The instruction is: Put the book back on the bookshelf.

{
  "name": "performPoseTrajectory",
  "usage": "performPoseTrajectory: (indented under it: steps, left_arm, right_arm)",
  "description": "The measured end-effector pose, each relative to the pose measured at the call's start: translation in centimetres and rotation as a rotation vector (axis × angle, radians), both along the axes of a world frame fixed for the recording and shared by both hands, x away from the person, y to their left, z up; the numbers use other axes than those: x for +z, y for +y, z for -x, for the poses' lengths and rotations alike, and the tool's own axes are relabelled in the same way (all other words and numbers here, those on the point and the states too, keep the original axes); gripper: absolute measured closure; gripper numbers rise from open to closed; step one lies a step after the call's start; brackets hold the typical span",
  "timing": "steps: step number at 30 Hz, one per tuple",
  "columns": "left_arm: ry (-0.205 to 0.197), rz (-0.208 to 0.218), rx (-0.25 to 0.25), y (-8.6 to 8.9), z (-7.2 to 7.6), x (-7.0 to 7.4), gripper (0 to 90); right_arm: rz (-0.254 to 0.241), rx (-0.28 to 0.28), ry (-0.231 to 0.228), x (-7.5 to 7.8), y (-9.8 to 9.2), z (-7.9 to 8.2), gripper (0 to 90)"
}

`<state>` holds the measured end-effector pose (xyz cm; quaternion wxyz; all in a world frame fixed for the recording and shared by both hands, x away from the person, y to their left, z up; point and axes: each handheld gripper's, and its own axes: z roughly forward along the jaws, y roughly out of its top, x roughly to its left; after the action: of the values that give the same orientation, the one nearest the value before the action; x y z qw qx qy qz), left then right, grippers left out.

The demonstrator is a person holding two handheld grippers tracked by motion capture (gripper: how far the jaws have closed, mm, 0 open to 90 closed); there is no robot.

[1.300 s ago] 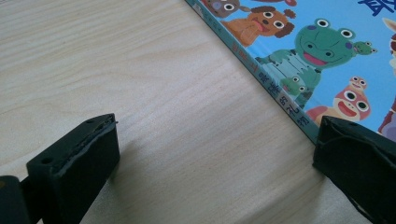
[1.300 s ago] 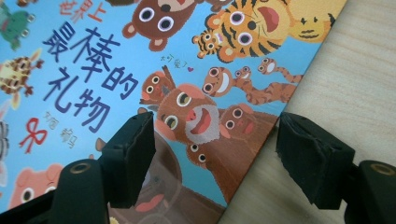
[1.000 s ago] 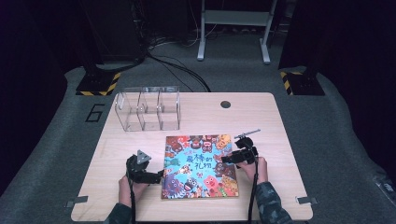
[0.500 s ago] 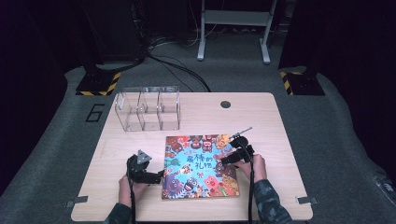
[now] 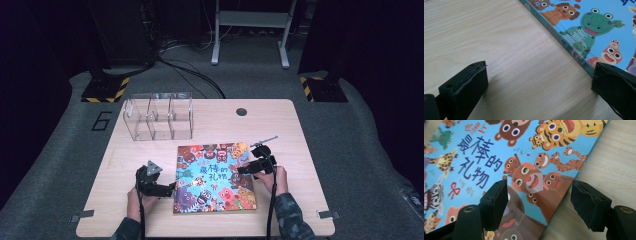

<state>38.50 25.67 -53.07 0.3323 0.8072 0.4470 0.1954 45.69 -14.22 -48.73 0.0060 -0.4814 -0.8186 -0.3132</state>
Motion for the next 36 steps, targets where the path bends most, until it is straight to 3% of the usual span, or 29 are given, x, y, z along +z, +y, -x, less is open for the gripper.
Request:
performPoseTrajectory:
  steps: [3, 4, 6, 7, 9, 11, 13, 19, 25, 30, 36]
  left_arm:
    - [0.0, 0.0, 0.0, 0.0, 0.0, 0.0, 0.4]
    - [0.009, -0.011, -0.018, 0.1, 0.0, 0.1, 0.3]
    - [-0.005, -0.014, -0.033, -0.2, -0.1, 0.0, 0.3]
    - [-0.011, 0.001, -0.027, -0.3, -0.1, -0.1, 0.2]
    - [-0.008, -0.006, -0.031, -0.3, -0.1, 0.0, 0.2]
    - [-0.006, 0.0, -0.026, -0.3, 0.0, 0.0, 0.3]
    - [-0.005, -0.001, -0.025, -0.3, 0.0, 0.0, 0.3]
    - [-0.005, -0.001, -0.025, -0.3, 0.0, 0.0, 0.3]
    - [-0.007, -0.001, -0.027, -0.3, 0.0, 0.0, 0.3]
    - [-0.007, 0.001, -0.025, -0.3, 0.0, 0.0, 0.2]
    - [-0.005, -0.001, -0.026, -0.3, 0.0, 0.0, 0.2]
  right_arm:
    - [-0.015, 0.01, -0.02, 0.7, -0.3, 0.1, 32.8]
    - [-0.046, 0.018, -0.024, 0.9, -0.4, 0.1, 40.0]
    - [-0.246, 0.104, 0.025, 1.3, -0.4, 0.1, 43.2]
    - [-0.208, 0.125, 0.012, 1.6, 0.3, 0.3, 42.8]
    - [-0.013, 0.126, -0.052, 2.3, 2.2, 0.4, 40.2]
    - [0.025, 0.125, -0.03, 2.2, 2.9, 0.2, 39.3]
    - [0.078, 0.081, -0.035, 1.7, 2.4, -0.3, 38.1]
    - [0.086, 0.007, 0.002, 0.7, 0.3, -1.0, 36.7]
    - [0.095, -0.003, 0.034, -0.6, 0.6, -1.7, 35.0]
    - [0.093, -0.018, 0.007, -0.9, 0.6, -1.5, 37.6]
    - [0.08, -0.016, 0.007, -0.9, 0.4, -1.4, 37.0]
